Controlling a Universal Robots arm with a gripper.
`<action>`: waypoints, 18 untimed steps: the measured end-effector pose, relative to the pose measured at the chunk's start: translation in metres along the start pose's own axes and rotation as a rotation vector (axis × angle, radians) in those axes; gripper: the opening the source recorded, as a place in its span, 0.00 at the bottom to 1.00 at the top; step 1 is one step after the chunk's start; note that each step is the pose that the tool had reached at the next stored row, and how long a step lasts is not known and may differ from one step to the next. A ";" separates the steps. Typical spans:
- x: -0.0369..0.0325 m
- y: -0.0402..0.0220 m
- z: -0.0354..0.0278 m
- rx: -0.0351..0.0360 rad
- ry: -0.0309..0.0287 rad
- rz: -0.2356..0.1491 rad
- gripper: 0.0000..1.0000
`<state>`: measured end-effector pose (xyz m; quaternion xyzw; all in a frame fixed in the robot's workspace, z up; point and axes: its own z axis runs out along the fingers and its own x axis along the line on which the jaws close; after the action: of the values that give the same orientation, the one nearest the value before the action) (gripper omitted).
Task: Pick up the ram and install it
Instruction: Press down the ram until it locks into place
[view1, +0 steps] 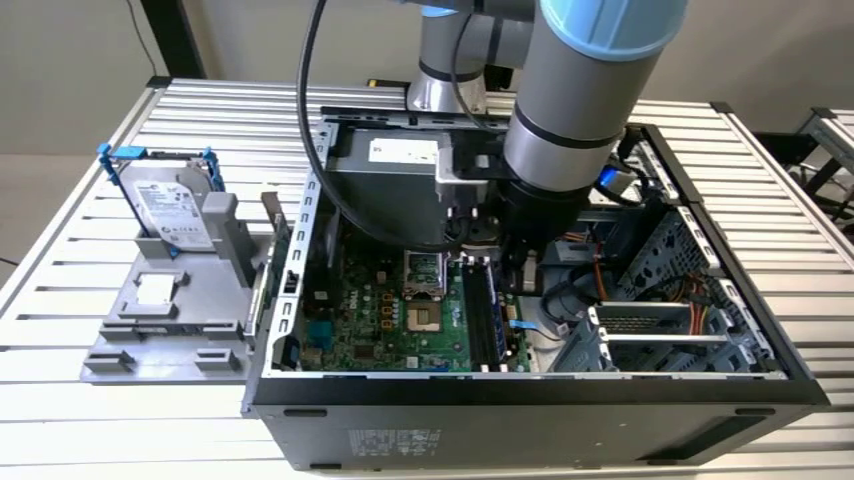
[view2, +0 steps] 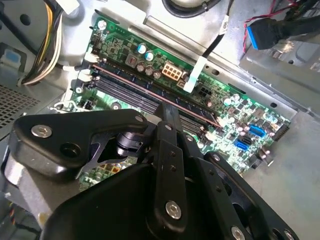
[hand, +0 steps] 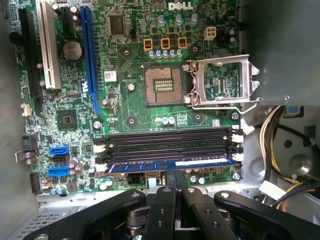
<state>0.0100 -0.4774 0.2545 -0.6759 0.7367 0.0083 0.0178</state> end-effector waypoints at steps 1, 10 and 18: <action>-0.0001 0.0006 0.0018 0.0000 -0.0001 -0.003 0.00; -0.0004 0.0009 0.0113 -0.0020 -0.0003 -0.047 0.00; -0.0002 -0.0036 0.0225 -0.0006 -0.0007 -0.047 0.00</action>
<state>0.0139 -0.4766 0.2320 -0.6931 0.7205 0.0084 0.0180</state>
